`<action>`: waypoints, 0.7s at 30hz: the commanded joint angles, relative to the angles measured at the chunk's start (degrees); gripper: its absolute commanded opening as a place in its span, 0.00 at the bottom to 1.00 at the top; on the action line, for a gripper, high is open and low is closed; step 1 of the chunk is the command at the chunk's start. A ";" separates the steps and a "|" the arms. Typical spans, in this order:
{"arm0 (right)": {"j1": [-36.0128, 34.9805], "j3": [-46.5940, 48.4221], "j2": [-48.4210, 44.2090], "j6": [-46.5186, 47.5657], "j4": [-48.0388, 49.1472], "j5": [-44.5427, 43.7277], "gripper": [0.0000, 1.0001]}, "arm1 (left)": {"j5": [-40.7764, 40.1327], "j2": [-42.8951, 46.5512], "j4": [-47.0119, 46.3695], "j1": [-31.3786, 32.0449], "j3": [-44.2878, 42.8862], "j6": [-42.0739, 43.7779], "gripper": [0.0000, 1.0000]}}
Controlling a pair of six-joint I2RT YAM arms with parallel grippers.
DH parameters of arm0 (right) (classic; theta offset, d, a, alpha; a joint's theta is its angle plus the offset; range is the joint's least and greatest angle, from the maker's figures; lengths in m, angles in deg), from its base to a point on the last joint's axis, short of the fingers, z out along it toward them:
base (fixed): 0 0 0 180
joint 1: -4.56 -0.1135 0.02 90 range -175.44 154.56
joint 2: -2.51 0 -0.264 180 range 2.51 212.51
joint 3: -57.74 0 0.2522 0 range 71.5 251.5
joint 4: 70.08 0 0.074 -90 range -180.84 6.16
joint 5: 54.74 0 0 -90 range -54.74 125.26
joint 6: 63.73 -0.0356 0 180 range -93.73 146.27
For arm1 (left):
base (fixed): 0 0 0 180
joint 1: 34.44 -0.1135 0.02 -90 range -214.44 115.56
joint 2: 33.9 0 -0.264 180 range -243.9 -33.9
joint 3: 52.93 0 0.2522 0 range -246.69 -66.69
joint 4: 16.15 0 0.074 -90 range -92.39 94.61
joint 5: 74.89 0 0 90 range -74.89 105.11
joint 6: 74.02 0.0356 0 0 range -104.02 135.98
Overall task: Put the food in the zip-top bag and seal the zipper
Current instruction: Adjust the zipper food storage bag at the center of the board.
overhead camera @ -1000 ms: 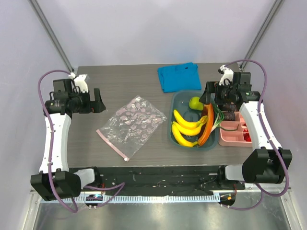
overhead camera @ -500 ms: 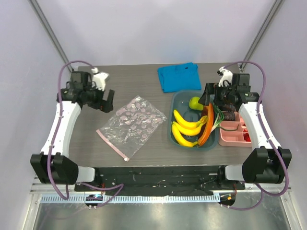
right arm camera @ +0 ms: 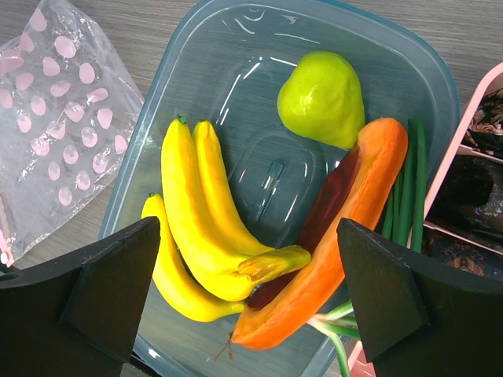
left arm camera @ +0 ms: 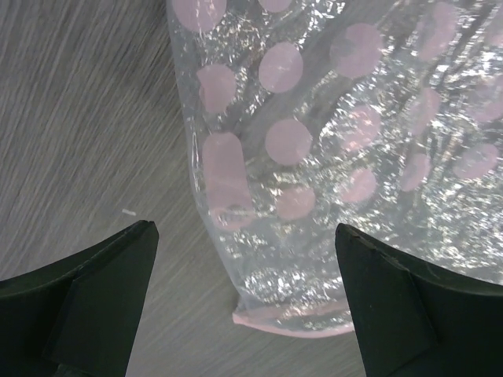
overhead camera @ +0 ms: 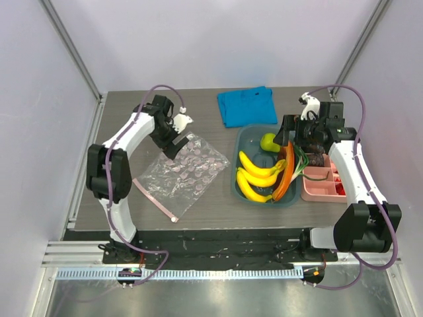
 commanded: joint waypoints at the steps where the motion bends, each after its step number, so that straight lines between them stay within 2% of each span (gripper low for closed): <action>1: -0.02 0.21 0.46 1.10 1.82 0.31 1.00 | -2.22 -4.49 -0.20 0.35 -3.17 4.13 1.00; 5: -0.02 0.65 1.16 1.01 1.82 0.57 1.00 | -2.66 -6.09 -1.87 0.27 -1.85 3.61 1.00; 7: -0.02 0.65 1.60 0.83 1.91 0.57 1.00 | -1.96 -5.92 -2.92 0.18 -0.54 2.56 0.97; 8: -0.02 0.74 1.69 0.83 2.00 0.75 1.00 | -1.26 -6.18 -3.10 0.00 -0.44 1.68 0.93; 9: -0.02 0.74 1.86 0.75 2.08 0.75 1.00 | -0.12 -6.44 -2.93 -0.17 -0.36 0.02 0.85; 11: -0.02 0.92 2.30 0.57 2.26 1.01 1.00 | 1.20 -7.32 -1.79 -0.87 -0.70 -2.18 0.77; 12: -0.02 1.00 2.39 0.57 2.26 0.92 1.00 | 3.12 -7.41 -1.44 -1.40 -0.79 -4.19 0.69; 15: -0.02 1.01 2.48 0.57 2.44 1.10 1.00 | 4.98 -8.11 -1.00 -3.51 -1.06 -7.80 0.56; 20: -0.02 0.83 3.01 0.13 2.79 1.80 1.00 | 5.25 -9.17 -0.29 -5.01 -1.85 -8.87 0.56; 21: -0.02 0.92 2.92 0.13 2.79 1.80 1.00 | 4.90 -9.43 -0.47 -5.01 -1.94 -9.05 0.59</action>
